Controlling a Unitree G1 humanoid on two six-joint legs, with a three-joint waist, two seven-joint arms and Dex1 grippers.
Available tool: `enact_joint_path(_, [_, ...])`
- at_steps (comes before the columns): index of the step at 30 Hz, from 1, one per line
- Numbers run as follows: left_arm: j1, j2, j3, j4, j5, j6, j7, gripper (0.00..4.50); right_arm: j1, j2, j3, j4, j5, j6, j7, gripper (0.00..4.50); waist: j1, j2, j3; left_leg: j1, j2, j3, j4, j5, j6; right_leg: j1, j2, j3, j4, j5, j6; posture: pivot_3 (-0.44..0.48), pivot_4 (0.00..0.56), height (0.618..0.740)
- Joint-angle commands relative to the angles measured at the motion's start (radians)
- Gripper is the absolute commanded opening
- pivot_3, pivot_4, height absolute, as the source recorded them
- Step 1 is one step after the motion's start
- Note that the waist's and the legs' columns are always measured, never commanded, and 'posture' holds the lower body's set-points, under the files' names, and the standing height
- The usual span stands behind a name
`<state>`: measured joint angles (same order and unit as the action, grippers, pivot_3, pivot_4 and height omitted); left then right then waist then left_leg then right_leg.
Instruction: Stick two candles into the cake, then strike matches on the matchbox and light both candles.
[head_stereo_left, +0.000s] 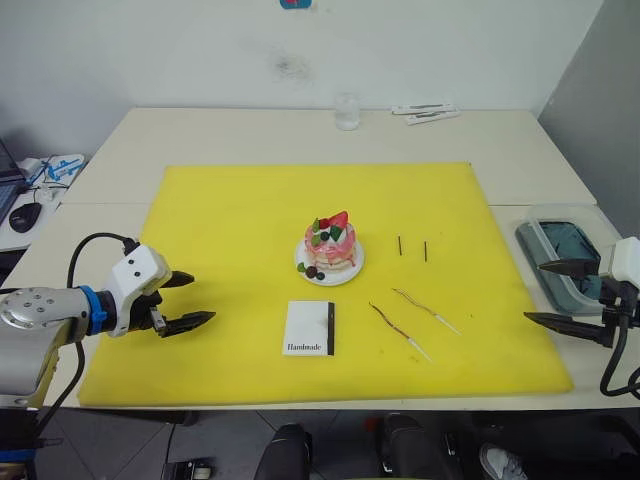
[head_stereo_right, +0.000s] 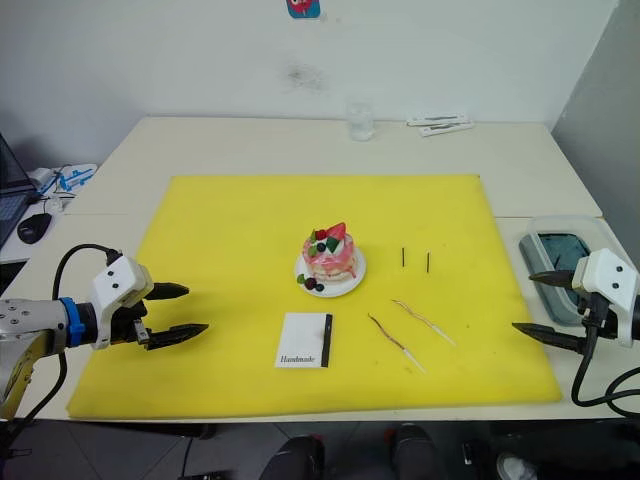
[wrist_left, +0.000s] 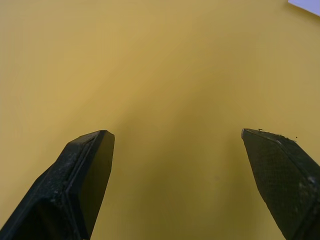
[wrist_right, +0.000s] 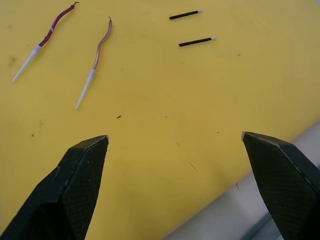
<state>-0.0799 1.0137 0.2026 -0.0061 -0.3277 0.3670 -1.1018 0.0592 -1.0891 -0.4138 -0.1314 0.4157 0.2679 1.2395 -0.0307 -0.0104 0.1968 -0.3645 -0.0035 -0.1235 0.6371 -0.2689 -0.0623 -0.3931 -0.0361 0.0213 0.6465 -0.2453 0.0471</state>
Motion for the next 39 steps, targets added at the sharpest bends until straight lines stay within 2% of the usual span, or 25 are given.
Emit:
enact_joint_path(1, [-0.009, 0.003, 0.014, -0.011, -0.010, -0.005, -0.012, 4.50, -0.003, 0.000, -0.022, -0.027, 0.011, -0.003, 0.000, 4.46, 0.000, 0.000, 0.000, 0.000, 0.000, 0.000, 0.000, 0.000, 0.000, 0.000, 0.000, 0.000, 0.000, 0.000, 0.000, 0.000, 0.150, 0.740])
enact_joint_path(7, [-0.026, -0.007, 0.036, 0.001, -0.071, 0.000, -0.073, 4.50, -0.006, 0.001, -0.017, -0.030, 0.012, 0.002, 0.000, 4.46, 0.000, 0.000, 0.000, 0.000, 0.000, 0.000, 0.000, 0.000, 0.000, 0.000, 0.000, 0.000, 0.000, 0.000, 0.000, 0.000, 0.150, 0.740])
enact_joint_path(13, [-0.036, -0.018, 0.052, 0.019, -0.079, 0.005, -0.047, 4.50, -0.021, -0.005, -0.007, -0.013, 0.008, -0.006, 0.007, 4.46, 0.000, 0.000, 0.000, 0.000, 0.000, 0.000, 0.000, 0.000, 0.000, 0.000, 0.000, 0.000, 0.000, 0.000, 0.000, 0.000, 0.150, 0.740])
enact_joint_path(39, [-0.019, -0.006, 0.054, -0.070, -0.142, 0.105, -0.097, 4.50, -0.021, 0.002, -0.004, -0.007, 0.007, -0.030, 0.013, 4.46, 0.000, 0.000, 0.000, 0.000, 0.000, 0.000, 0.000, 0.000, 0.000, 0.000, 0.000, 0.000, 0.001, 0.000, 0.000, 0.000, 0.150, 0.740])
